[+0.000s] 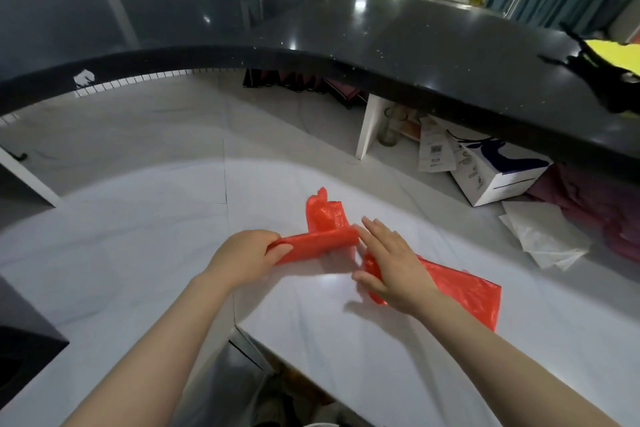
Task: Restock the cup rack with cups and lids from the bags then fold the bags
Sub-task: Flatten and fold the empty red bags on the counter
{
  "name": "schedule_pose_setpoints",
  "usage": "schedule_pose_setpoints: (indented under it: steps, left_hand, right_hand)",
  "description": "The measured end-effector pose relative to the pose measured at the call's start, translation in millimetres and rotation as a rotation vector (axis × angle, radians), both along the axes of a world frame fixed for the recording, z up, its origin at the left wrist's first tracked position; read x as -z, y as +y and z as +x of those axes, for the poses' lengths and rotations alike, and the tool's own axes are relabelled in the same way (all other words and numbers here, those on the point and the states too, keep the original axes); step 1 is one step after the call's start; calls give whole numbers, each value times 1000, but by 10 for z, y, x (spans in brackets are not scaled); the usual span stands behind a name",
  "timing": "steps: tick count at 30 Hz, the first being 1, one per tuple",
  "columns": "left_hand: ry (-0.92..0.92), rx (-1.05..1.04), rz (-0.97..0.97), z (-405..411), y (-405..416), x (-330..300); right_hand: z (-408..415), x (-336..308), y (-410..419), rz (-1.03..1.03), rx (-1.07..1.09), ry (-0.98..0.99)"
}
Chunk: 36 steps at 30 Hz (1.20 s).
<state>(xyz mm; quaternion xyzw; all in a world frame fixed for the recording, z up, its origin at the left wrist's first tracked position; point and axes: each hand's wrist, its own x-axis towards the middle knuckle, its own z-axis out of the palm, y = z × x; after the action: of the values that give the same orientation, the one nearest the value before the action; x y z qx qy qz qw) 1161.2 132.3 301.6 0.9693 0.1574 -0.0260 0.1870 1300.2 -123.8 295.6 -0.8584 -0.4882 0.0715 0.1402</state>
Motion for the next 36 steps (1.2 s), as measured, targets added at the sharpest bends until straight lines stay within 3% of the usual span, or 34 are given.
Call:
schedule_pose_setpoints:
  steps: [6,11,14,16,20,25,27,30,36]
  left_hand:
    - [97,-68,-294,161,160,-10]
    - [6,-91,-27,237,62,-25]
    - [-188,28,136,259,-137,-59]
    - [-221,151,182,263,-305,-35]
    - [-161,183,191,291,-503,95]
    - [32,170,342,376,-491,213]
    - [77,138,339,425,-494,205]
    - [103,82,239,569,-502,128]
    - [87,-155,-434,652,-502,-118]
  right_hand:
    - [-9,1,-159,-92,186,-94]
    - [-36,14,-269,-97,233,-143]
    - [-76,30,-310,36,188,-223]
    - [-86,54,-323,97,150,-284]
    - [-81,79,-395,108,77,-320]
    - [-43,106,-568,-191,31,-129]
    - [-40,111,-579,-209,43,-98]
    - [-40,71,-557,-204,55,-19]
    - [20,3,-488,-28,276,-73]
